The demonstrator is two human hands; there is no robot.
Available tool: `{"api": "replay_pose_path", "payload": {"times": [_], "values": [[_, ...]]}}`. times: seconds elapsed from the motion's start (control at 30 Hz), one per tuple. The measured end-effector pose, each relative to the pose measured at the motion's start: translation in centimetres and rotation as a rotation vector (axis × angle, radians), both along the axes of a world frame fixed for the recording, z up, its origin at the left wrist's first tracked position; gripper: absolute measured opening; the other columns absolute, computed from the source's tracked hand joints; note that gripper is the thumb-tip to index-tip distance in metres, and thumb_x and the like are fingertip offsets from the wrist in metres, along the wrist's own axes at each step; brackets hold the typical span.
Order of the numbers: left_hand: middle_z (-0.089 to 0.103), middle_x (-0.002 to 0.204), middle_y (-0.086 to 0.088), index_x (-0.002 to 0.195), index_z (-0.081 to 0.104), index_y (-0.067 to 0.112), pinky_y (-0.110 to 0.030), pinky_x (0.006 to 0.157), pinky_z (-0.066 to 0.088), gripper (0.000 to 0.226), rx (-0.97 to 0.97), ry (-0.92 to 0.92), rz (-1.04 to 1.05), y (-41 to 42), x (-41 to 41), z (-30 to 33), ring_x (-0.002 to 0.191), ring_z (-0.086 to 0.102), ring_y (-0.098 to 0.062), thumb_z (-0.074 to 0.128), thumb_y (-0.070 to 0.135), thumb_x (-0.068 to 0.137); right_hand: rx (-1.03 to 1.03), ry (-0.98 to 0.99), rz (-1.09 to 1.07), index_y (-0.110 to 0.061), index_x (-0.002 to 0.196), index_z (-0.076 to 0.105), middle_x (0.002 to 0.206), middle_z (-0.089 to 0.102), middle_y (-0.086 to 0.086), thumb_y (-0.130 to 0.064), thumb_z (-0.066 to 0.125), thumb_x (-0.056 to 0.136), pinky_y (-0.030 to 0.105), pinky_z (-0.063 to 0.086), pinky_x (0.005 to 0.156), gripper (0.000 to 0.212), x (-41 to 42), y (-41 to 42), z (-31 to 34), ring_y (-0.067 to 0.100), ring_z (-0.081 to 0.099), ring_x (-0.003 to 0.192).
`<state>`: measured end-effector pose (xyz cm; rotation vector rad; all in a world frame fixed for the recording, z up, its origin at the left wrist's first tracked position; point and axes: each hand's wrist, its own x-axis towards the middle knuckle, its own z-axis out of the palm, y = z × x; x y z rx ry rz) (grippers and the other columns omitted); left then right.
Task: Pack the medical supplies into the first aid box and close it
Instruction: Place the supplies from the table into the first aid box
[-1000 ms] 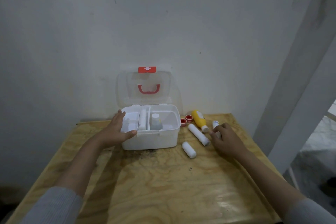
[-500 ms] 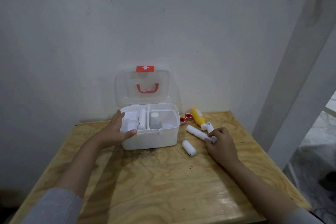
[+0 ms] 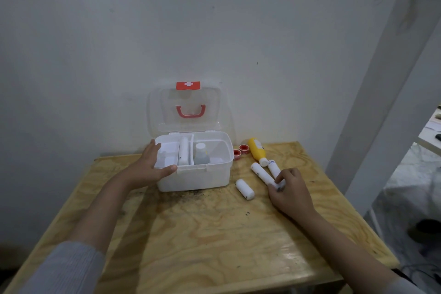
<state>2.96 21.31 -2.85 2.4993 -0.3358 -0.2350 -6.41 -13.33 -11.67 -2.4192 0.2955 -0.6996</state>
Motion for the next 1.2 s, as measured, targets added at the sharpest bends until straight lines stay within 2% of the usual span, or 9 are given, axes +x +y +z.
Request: {"api": "replay_pose_path", "payload": {"times": [0.2, 0.4, 0.57, 0.7, 0.8, 0.87, 0.97, 1.1, 1.2], "values": [[-0.016, 0.160, 0.006, 0.151, 0.001, 0.020, -0.038, 0.118, 0.013, 0.092, 0.018, -0.001, 0.003, -0.1, -0.2, 0.1, 0.148, -0.005, -0.014, 0.055, 0.052, 0.084, -0.002, -0.012, 0.005, -0.013, 0.087, 0.060, 0.097, 0.050, 0.004, -0.019, 0.074, 0.071, 0.033, 0.052, 0.059, 0.022, -0.5, 0.4, -0.3, 0.017, 0.054, 0.073], [-0.016, 0.160, 0.005, 0.151, 0.001, 0.020, -0.039, 0.118, 0.013, 0.091, 0.028, -0.011, 0.001, -0.2, -0.4, 0.3, 0.148, -0.004, -0.015, 0.054, 0.052, 0.084, 0.031, -0.145, -0.036, -0.007, 0.081, 0.061, 0.086, 0.054, 0.007, -0.003, 0.073, 0.067, 0.010, 0.032, 0.060, 0.018, -1.6, 0.3, 0.2, 0.018, 0.051, 0.072], [-0.017, 0.160, 0.005, 0.151, 0.001, 0.019, -0.038, 0.119, 0.012, 0.092, 0.022, -0.014, -0.004, -0.1, -0.3, 0.2, 0.148, -0.006, -0.014, 0.054, 0.052, 0.084, 0.120, -0.262, 0.007, -0.016, 0.082, 0.062, 0.092, 0.061, 0.000, -0.006, 0.078, 0.067, 0.017, 0.045, 0.062, 0.024, -3.5, 0.7, 2.2, 0.006, 0.054, 0.079], [-0.017, 0.159, 0.005, 0.151, 0.000, 0.019, -0.039, 0.119, 0.013, 0.093, 0.016, -0.009, -0.008, -0.1, -0.2, 0.1, 0.148, -0.007, -0.014, 0.055, 0.052, 0.084, 0.178, -0.353, 0.162, -0.015, 0.080, 0.064, 0.097, 0.065, 0.003, 0.000, 0.079, 0.064, 0.009, 0.050, 0.059, 0.027, -2.8, 1.7, 6.1, 0.009, 0.059, 0.089], [-0.018, 0.159, 0.005, 0.151, 0.000, 0.019, -0.039, 0.120, 0.013, 0.093, 0.008, -0.008, -0.011, 0.0, -0.2, 0.1, 0.148, -0.007, -0.013, 0.055, 0.052, 0.084, 0.088, -0.344, 0.300, -0.013, 0.082, 0.065, 0.095, 0.066, 0.002, -0.006, 0.078, 0.065, 0.007, 0.047, 0.062, 0.022, -0.6, 2.9, 9.9, 0.009, 0.059, 0.088], [-0.018, 0.159, 0.005, 0.151, 0.000, 0.018, -0.040, 0.120, 0.013, 0.094, 0.007, -0.005, -0.016, 0.0, -0.2, 0.1, 0.148, -0.007, -0.013, 0.055, 0.052, 0.084, -0.018, -0.261, 0.391, -0.012, 0.083, 0.066, 0.095, 0.066, 0.004, -0.013, 0.075, 0.066, 0.013, 0.046, 0.067, 0.020, 1.7, 3.7, 12.3, 0.012, 0.059, 0.087], [-0.018, 0.159, 0.004, 0.151, 0.000, 0.019, -0.040, 0.120, 0.014, 0.094, 0.032, -0.005, -0.015, 0.1, -0.2, 0.2, 0.148, -0.006, -0.015, 0.055, 0.055, 0.083, -0.188, 0.005, 0.470, -0.013, 0.082, 0.068, 0.096, 0.062, 0.008, -0.008, 0.073, 0.066, 0.027, 0.049, 0.070, 0.018, 5.7, 5.5, 14.9, 0.021, 0.058, 0.087], [-0.019, 0.159, 0.004, 0.151, -0.001, 0.019, -0.039, 0.118, 0.014, 0.094, 0.049, -0.007, -0.019, 0.0, -0.1, 0.2, 0.148, -0.006, -0.016, 0.053, 0.056, 0.083, -0.478, 0.355, 0.569, -0.011, 0.086, 0.068, 0.080, 0.050, -0.005, -0.007, 0.070, 0.069, 0.018, 0.036, 0.055, 0.017, 9.9, 8.3, 16.1, 0.013, 0.048, 0.074], [-0.019, 0.159, 0.004, 0.151, -0.001, 0.018, -0.039, 0.119, 0.015, 0.094, 0.045, -0.010, -0.025, 0.1, -0.2, 0.2, 0.148, -0.006, -0.015, 0.054, 0.054, 0.084, -0.565, 0.560, 0.600, -0.011, 0.086, 0.067, 0.079, 0.056, -0.004, -0.007, 0.071, 0.069, 0.021, 0.041, 0.055, 0.018, 11.9, 9.6, 15.9, 0.014, 0.052, 0.073]]}}
